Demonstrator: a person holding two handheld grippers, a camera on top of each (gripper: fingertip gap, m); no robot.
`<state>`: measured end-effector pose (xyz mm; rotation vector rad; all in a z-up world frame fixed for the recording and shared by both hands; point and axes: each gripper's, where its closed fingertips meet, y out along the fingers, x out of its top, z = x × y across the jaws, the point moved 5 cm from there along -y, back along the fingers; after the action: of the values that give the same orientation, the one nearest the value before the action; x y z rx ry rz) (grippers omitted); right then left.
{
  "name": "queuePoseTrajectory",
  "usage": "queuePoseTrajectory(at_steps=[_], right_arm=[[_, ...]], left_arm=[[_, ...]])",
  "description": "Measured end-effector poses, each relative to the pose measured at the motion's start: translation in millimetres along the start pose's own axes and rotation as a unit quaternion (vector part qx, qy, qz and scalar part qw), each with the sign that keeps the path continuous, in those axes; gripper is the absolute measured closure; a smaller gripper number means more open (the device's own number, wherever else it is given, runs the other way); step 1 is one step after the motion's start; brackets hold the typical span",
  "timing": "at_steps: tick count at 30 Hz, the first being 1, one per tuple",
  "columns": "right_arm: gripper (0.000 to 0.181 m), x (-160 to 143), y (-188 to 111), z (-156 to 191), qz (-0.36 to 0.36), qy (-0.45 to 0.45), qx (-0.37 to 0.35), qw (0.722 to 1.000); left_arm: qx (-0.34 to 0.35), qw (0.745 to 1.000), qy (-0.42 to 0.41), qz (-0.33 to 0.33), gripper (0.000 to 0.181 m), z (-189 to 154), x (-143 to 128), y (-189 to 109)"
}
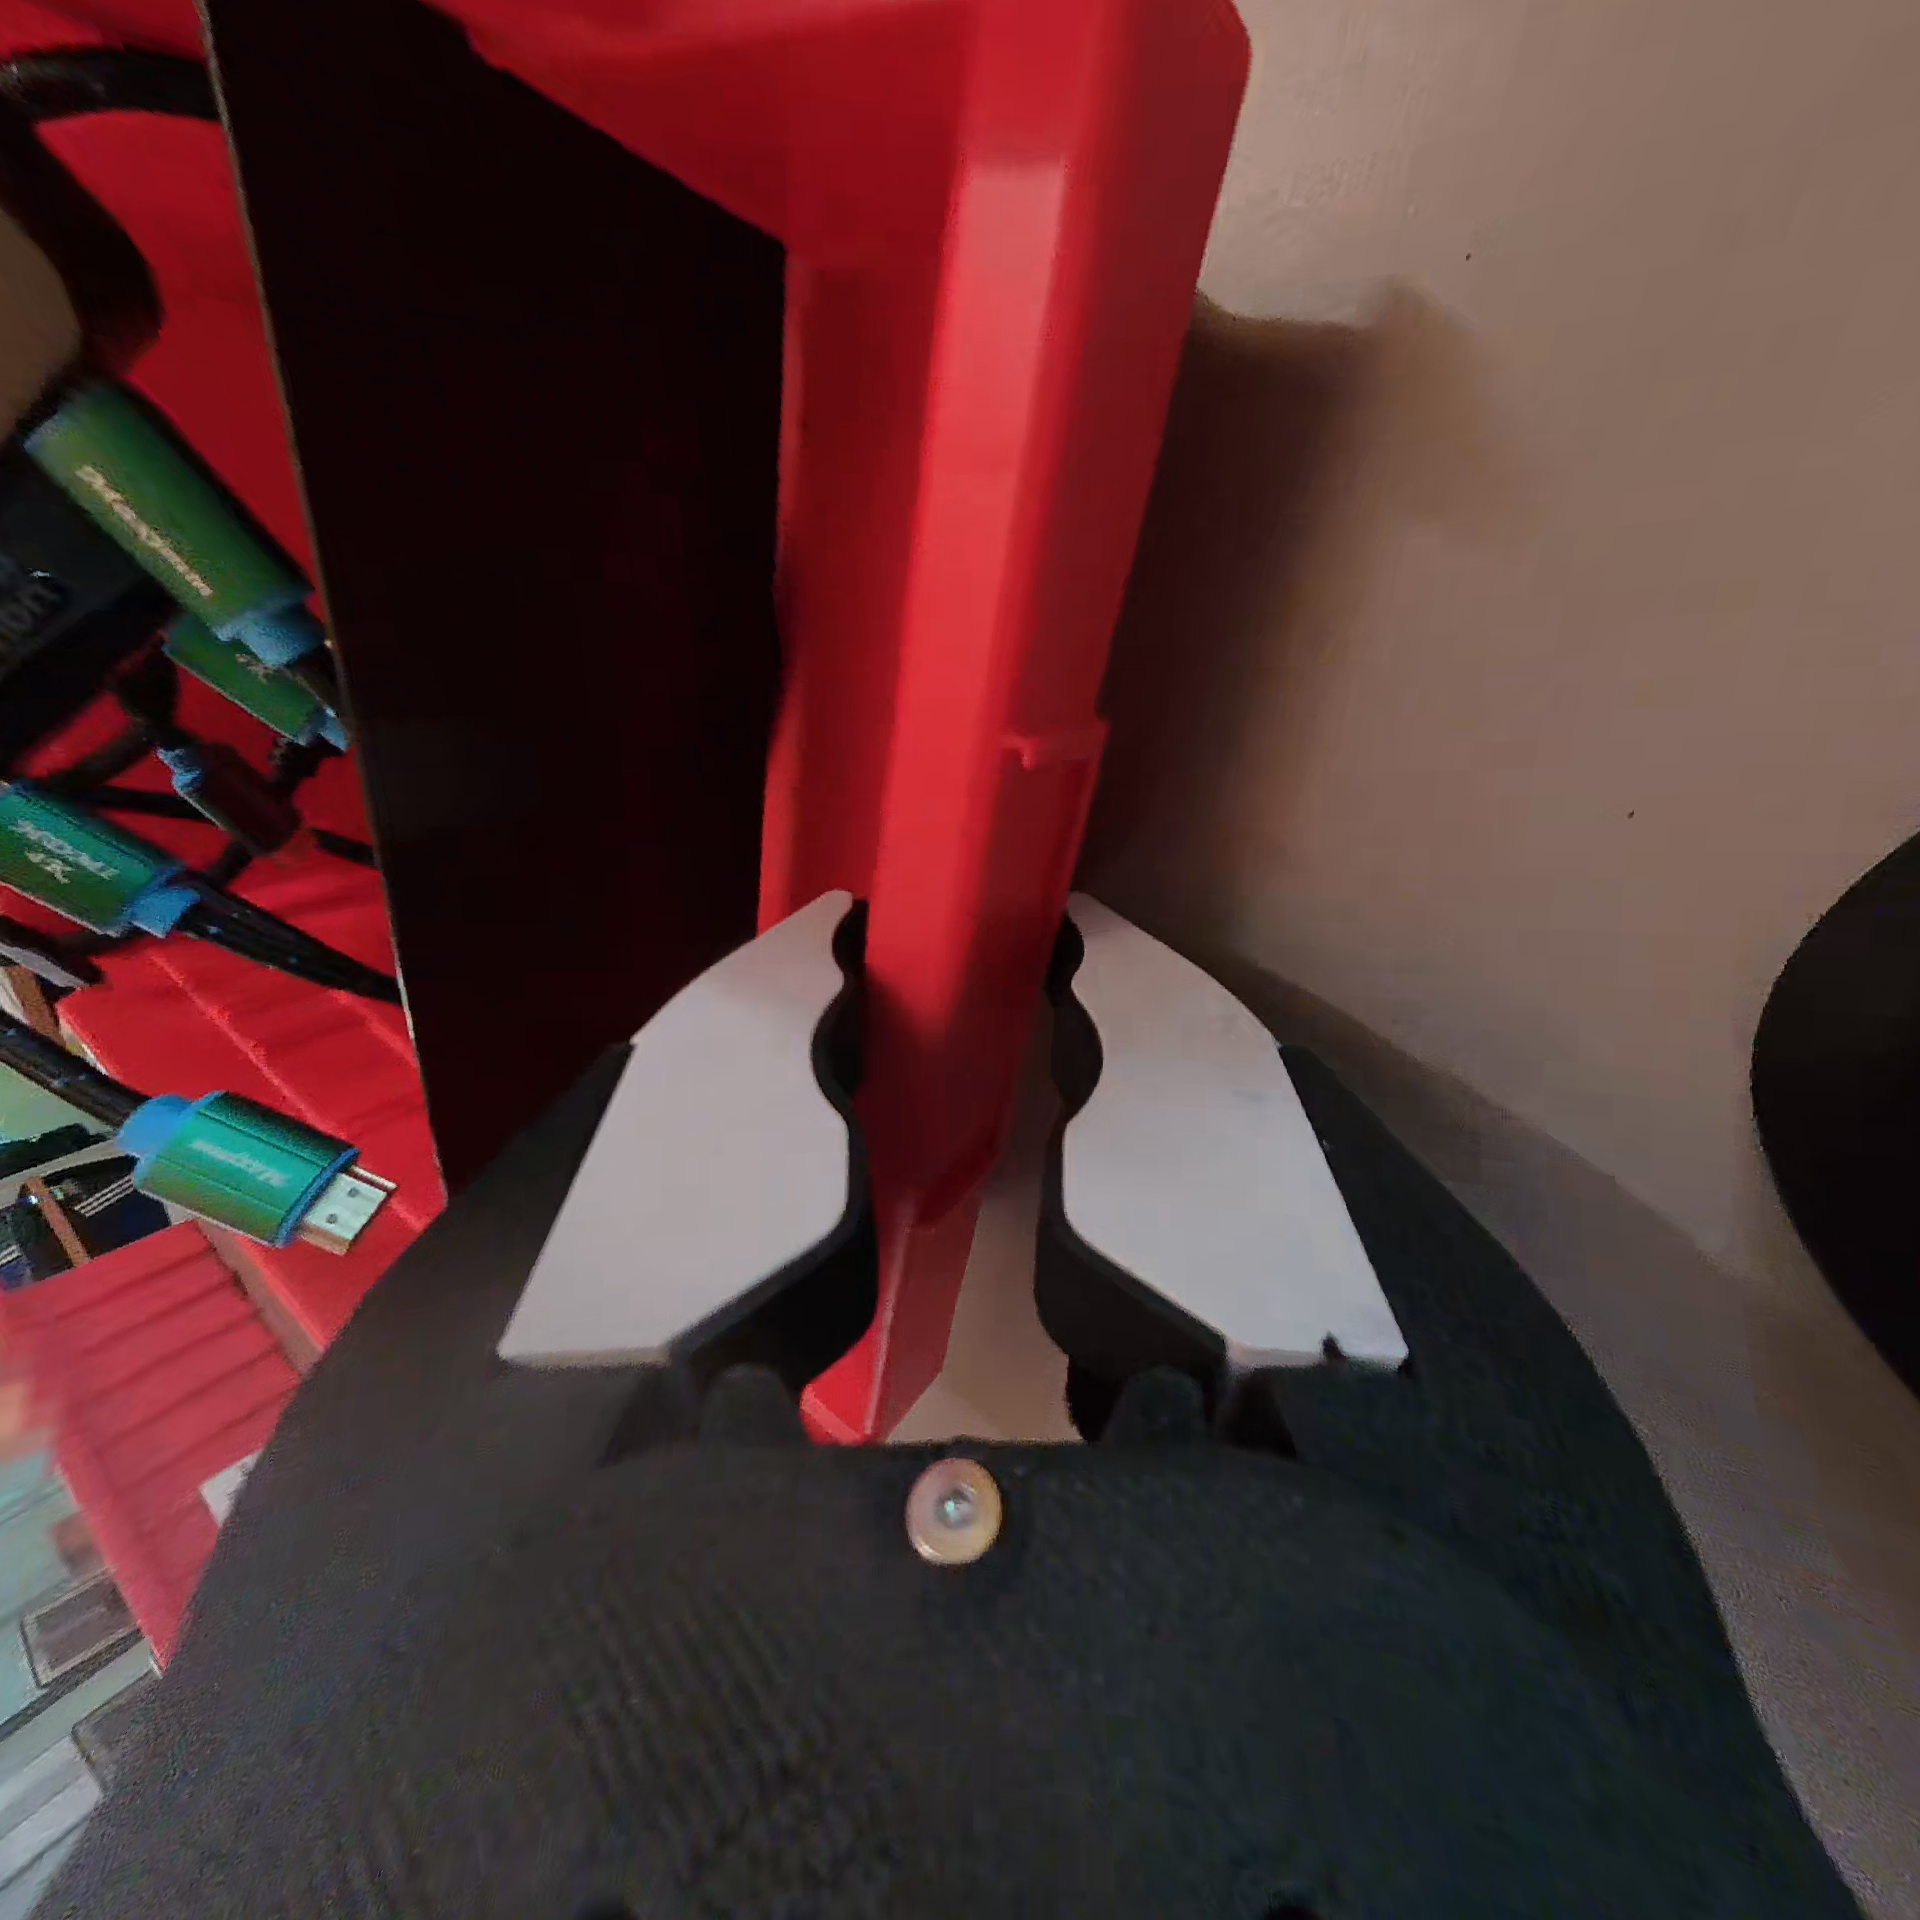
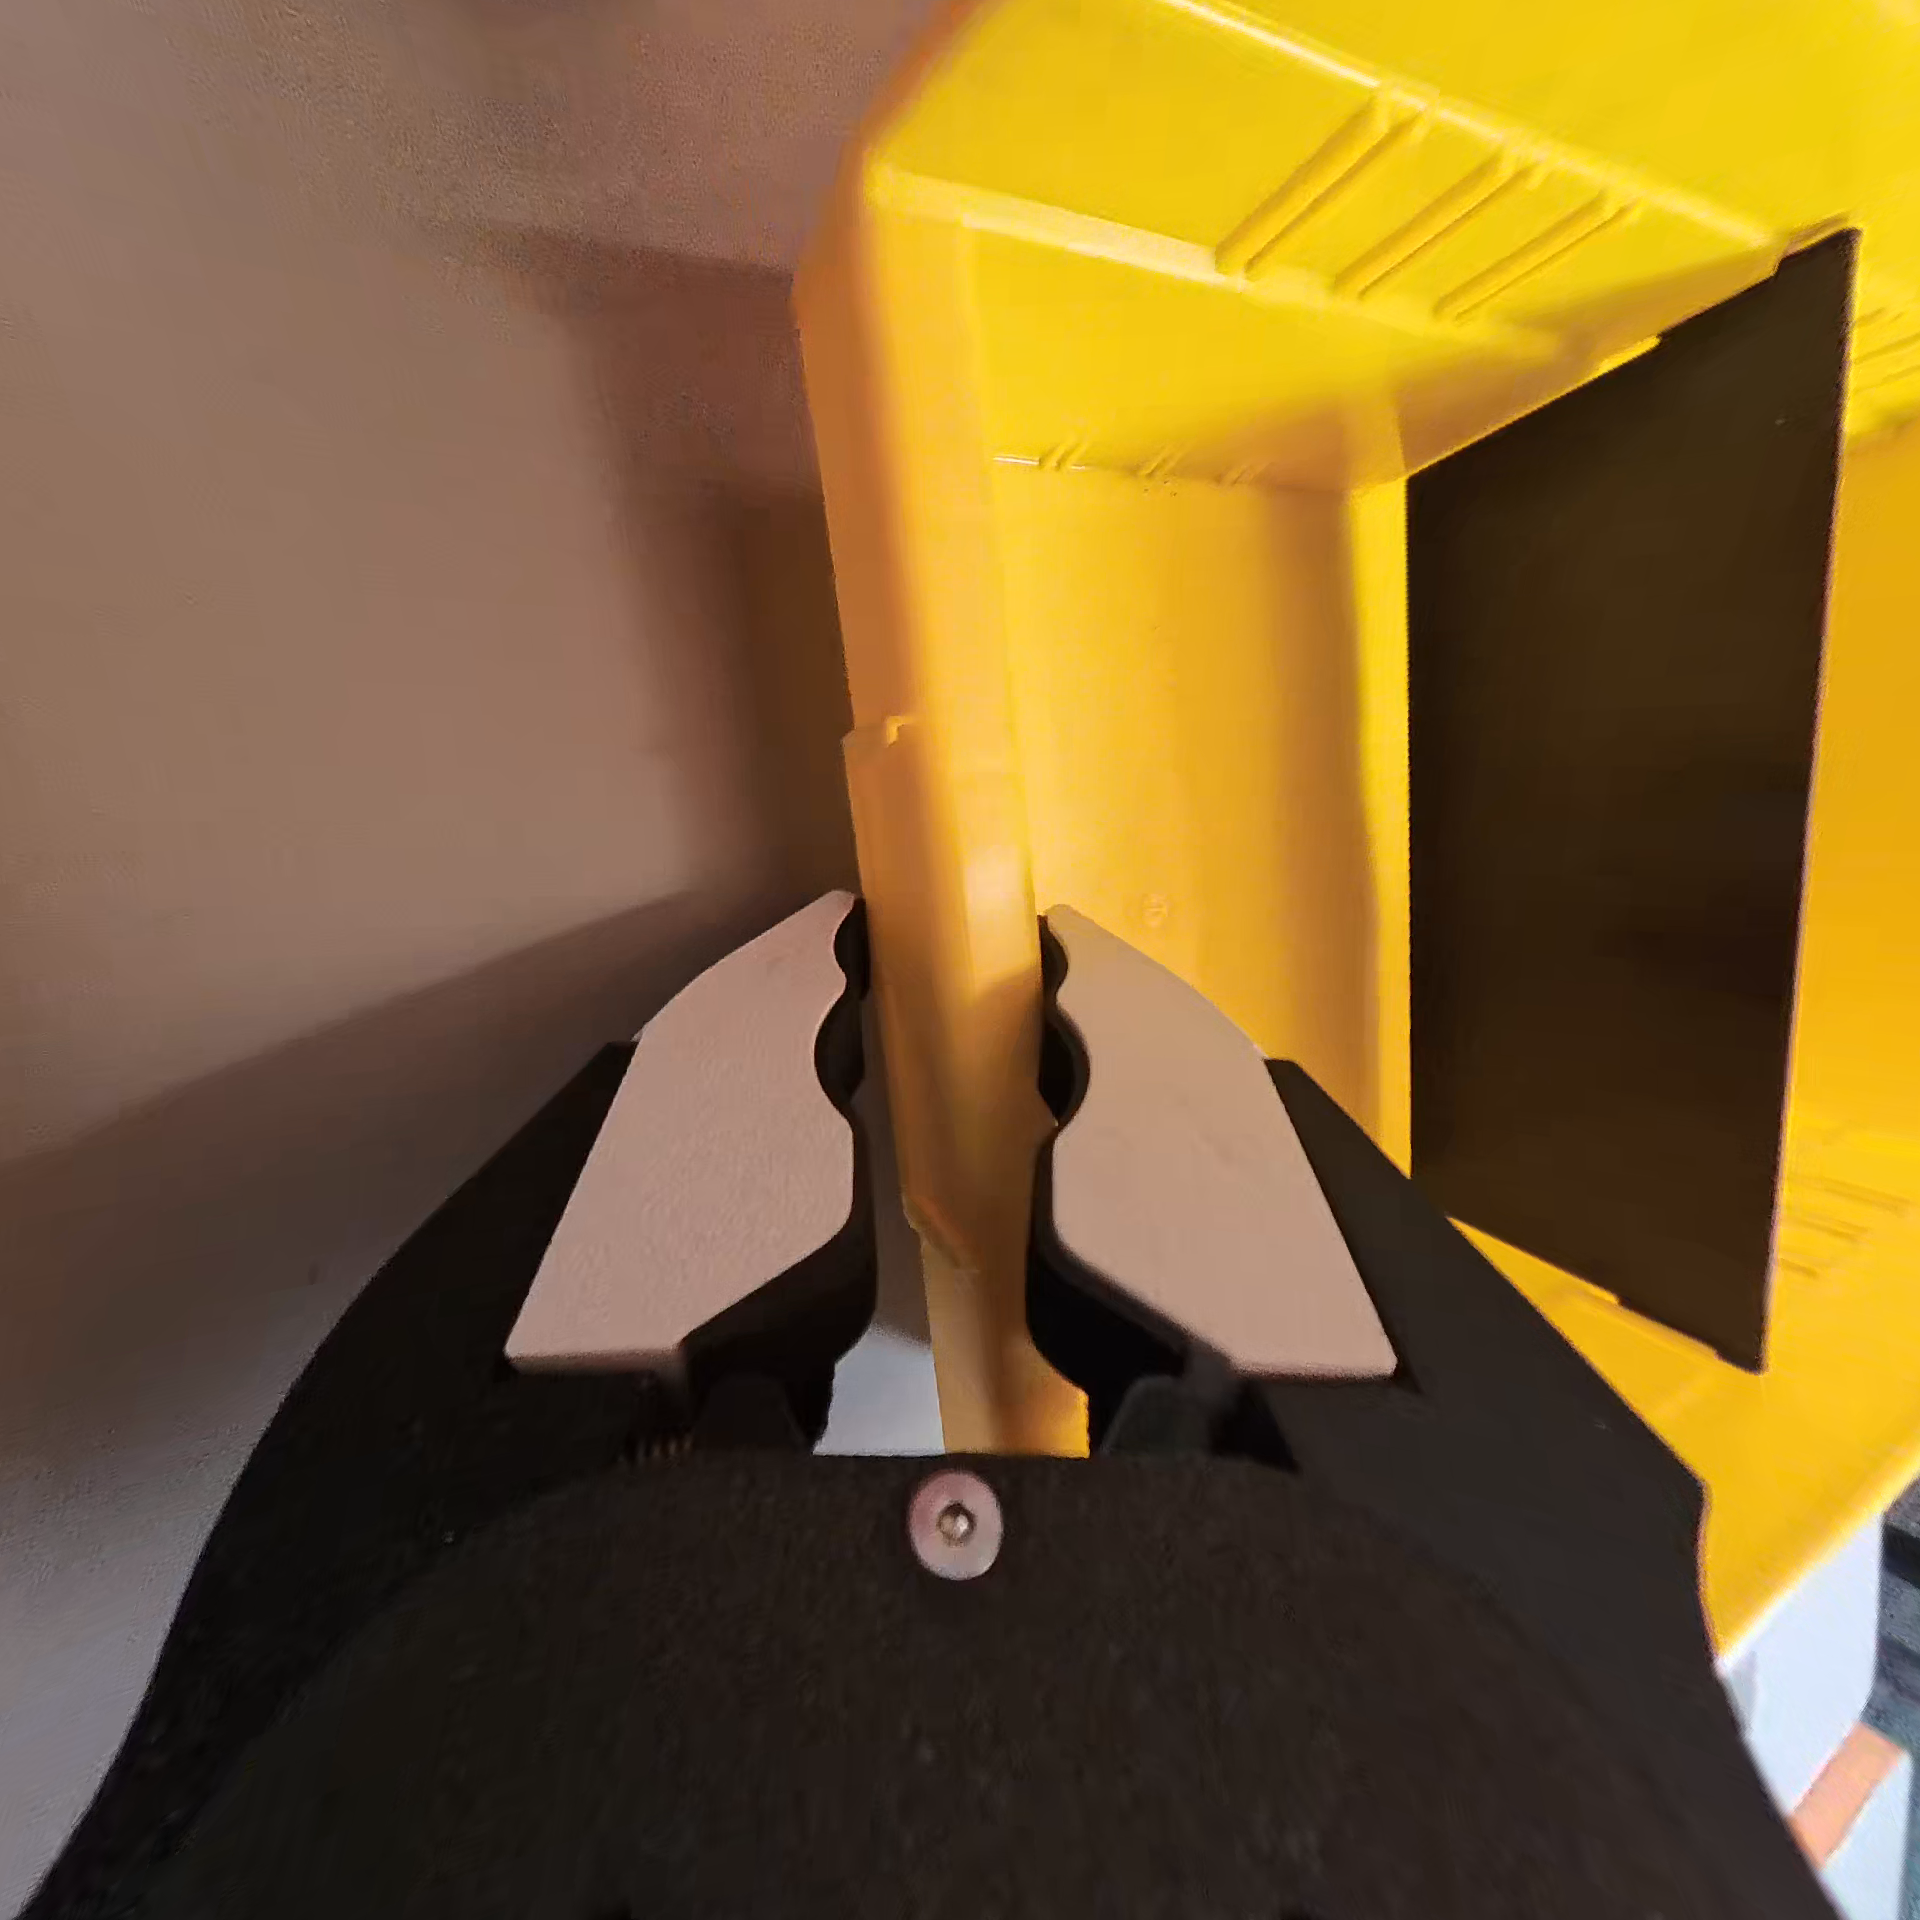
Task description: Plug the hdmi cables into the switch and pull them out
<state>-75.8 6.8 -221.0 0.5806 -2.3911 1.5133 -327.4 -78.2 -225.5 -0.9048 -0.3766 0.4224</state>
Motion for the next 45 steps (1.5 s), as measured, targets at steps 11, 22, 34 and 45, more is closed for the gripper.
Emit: queuePoseTrajectory(at_steps=[11, 22, 34, 45], right_arm=[[0.152, -149.8, -63.5, -24.8, 0.066, 0.059, -0.068, 0.994], [0.152, -213.4, -61.1, -90.6, 0.074, 0.035, -0.071, 0.994], [0.133, -126.6, -84.6, -116.6, -0.155, 0.198, -0.124, 0.96], [0.14, -90.0, -71.2, -106.2, -0.368, 0.332, -0.132, 0.858]], left_arm=[[0.013, 0.999, -0.013, -0.042, 0.149, 0.6, 34.7, 7.8], [0.014, 0.998, -0.036, -0.05, 0.15, 43.9, 62.4, 43.1], [0.033, 0.997, -0.013, -0.067, 0.149, 92.0, 51.8, 73.6], [-0.061, 0.924, -0.242, -0.289, 0.137, 132.9, 55.4, 2.4]])
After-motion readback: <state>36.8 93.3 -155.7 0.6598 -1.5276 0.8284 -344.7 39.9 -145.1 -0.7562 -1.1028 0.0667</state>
